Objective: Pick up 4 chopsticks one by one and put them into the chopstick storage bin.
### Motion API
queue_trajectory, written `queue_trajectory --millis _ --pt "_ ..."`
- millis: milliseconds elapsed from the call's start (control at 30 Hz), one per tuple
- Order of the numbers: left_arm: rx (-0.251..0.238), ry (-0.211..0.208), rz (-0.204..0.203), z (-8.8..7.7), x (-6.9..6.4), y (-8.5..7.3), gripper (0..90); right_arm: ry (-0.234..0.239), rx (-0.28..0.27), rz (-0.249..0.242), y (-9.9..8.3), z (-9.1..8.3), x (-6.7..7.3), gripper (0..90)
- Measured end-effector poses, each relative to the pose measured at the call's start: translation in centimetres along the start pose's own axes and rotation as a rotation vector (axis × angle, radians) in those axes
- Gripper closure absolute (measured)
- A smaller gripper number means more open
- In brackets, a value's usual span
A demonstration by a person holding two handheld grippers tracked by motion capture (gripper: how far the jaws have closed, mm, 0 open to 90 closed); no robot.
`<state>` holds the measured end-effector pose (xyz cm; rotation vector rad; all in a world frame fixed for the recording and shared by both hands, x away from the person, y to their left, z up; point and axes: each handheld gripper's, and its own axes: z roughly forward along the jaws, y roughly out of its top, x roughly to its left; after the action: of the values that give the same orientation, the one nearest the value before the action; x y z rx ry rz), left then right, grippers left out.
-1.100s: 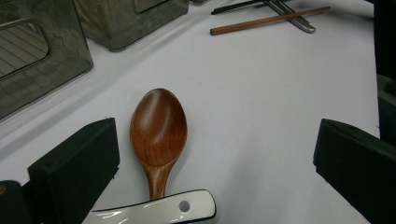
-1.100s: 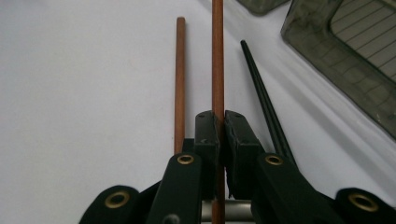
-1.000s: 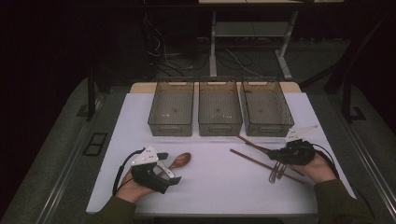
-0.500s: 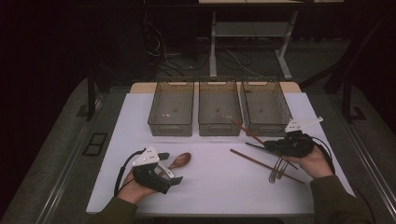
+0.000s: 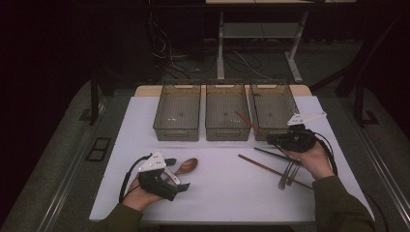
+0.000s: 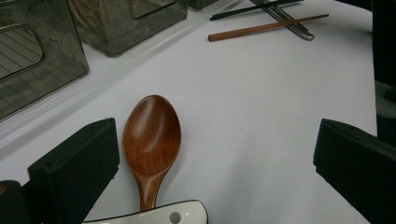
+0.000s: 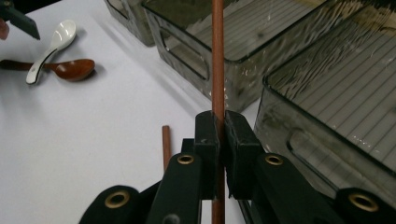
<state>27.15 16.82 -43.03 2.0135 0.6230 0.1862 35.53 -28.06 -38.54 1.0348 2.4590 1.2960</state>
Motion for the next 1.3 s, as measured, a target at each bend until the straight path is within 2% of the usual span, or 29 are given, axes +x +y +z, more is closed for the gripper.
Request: queue_trajectory --millis 400,1033,1300 --pt "-0.001 -0.004 -0.005 0.0 0.0 -0.1 0.0 0.0 -0.023 -0.006 1.6 1.1 0.3 83.8" --pt "-0.005 0.0 -0.019 -0.1 0.2 -0.2 0.0 0.004 -0.01 -0.03 3.9 3.4 1.8 83.8" --pt "0.0 0.004 -0.005 0.0 0.2 -0.3 0.0 0.009 -0.011 -0.038 5.1 4.4 2.2 83.8"
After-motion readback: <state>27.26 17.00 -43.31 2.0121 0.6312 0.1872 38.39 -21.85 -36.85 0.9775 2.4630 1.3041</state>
